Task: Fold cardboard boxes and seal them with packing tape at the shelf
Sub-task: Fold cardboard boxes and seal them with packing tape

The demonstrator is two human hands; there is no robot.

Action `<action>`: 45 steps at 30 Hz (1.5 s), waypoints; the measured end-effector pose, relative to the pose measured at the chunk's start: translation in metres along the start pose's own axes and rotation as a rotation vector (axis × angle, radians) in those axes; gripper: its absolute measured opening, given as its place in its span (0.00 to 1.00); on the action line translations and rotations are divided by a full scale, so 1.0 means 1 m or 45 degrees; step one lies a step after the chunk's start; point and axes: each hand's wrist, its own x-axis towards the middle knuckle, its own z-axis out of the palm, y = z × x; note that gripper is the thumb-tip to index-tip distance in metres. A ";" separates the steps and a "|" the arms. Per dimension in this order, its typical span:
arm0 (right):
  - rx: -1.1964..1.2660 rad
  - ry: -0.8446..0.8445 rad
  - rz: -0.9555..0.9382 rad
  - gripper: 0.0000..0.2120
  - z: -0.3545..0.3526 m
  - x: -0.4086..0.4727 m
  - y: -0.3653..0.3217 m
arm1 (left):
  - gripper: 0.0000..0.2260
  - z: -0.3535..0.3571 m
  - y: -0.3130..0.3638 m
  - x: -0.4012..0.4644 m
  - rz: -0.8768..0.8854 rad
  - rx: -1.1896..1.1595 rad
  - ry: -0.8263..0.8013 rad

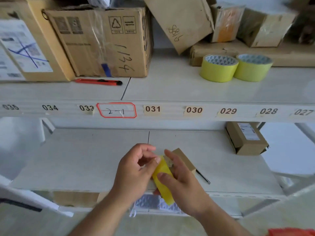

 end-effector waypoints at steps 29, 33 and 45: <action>0.310 0.221 0.134 0.11 0.024 -0.015 0.039 | 0.04 -0.038 -0.029 -0.001 0.556 0.426 0.202; 0.306 0.245 0.125 0.08 0.025 -0.010 0.040 | 0.06 -0.038 -0.026 -0.020 0.873 0.792 -0.149; 0.180 0.201 0.069 0.11 0.036 -0.011 0.034 | 0.17 -0.031 -0.020 -0.002 0.349 0.841 -0.286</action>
